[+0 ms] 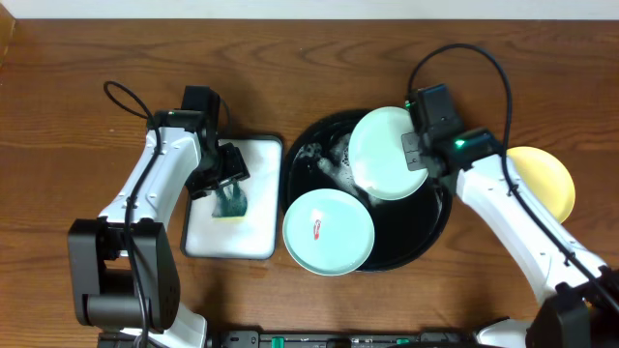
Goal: Clean dirty plates on tray and stack at the side
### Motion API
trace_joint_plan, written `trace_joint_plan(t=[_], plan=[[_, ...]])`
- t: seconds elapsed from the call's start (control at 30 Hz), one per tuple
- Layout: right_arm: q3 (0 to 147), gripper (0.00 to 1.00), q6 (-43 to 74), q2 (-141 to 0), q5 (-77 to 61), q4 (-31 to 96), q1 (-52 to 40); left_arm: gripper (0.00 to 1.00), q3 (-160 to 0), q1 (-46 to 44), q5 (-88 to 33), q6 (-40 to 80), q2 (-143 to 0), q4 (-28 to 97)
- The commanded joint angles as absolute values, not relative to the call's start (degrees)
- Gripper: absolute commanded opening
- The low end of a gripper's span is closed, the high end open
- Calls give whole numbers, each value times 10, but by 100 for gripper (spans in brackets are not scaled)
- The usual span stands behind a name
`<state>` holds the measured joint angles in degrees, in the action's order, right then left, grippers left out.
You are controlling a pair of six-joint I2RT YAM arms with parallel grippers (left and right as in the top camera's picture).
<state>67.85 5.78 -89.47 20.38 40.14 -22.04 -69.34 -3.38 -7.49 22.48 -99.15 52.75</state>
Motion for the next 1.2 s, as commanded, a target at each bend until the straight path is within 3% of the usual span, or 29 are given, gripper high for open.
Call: trace_joint_plan(t=[0.0, 0.33, 0.8, 1.17], plan=[[679, 1, 57, -864, 313, 396, -251, 76, -696, -32, -82, 223, -980, 533], [679, 1, 23, -853, 384, 373, -295, 82, -696, -32, -82, 223, -980, 532], [679, 1, -70, -853, 665, 345, -447, 82, -696, -32, -82, 223, -980, 532], [679, 1, -111, -853, 722, 340, -489, 82, -696, -32, -82, 223, -980, 532]])
